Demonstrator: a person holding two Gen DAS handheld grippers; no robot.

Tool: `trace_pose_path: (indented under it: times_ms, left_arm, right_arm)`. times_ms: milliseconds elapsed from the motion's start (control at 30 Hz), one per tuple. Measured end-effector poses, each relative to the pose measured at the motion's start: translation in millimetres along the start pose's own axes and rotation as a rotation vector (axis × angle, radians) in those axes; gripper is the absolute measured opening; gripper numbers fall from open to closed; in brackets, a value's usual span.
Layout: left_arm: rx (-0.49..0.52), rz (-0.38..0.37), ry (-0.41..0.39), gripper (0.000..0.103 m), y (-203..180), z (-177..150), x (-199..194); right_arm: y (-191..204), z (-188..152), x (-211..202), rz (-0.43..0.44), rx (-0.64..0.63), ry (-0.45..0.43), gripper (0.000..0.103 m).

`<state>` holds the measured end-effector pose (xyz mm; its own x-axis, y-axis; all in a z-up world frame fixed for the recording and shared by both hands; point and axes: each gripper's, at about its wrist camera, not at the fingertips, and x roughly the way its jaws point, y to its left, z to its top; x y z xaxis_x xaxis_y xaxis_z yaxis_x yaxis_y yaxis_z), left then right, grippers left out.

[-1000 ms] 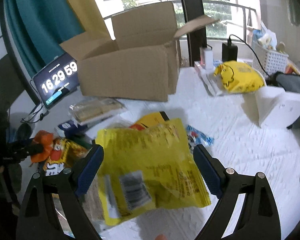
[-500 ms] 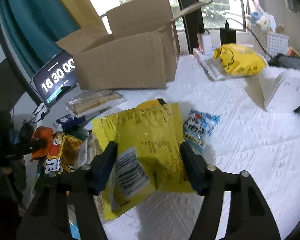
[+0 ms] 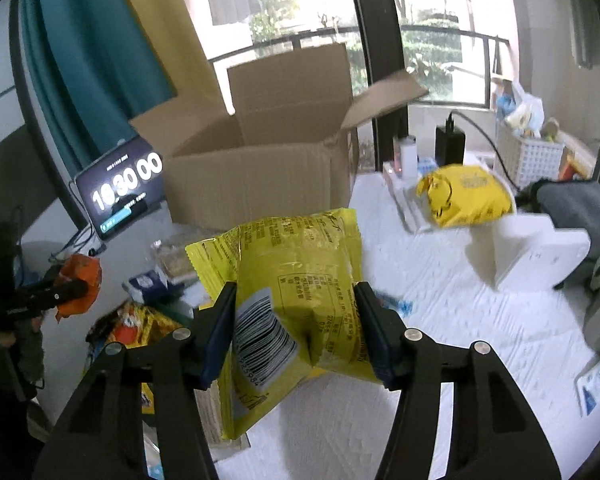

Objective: Organize snacks
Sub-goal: 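Carry both bags over the box and drop them inside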

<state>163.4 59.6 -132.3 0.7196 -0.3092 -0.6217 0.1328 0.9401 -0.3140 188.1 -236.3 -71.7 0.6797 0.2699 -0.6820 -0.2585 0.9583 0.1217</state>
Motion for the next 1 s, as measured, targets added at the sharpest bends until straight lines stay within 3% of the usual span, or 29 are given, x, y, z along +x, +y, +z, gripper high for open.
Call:
trace_pose_path:
  times_ms: [533, 1000]
  left_arm:
    - [0.152, 0.021, -0.162, 0.076, -31, 79, -6]
    - [0.229, 0.042, -0.207, 0.077, -50, 126, 25]
  right_arm:
    - [5, 61, 1, 0.011, -0.047, -0.105, 0.061]
    - [6, 95, 28, 0.033, -0.074, -0.131, 0.061]
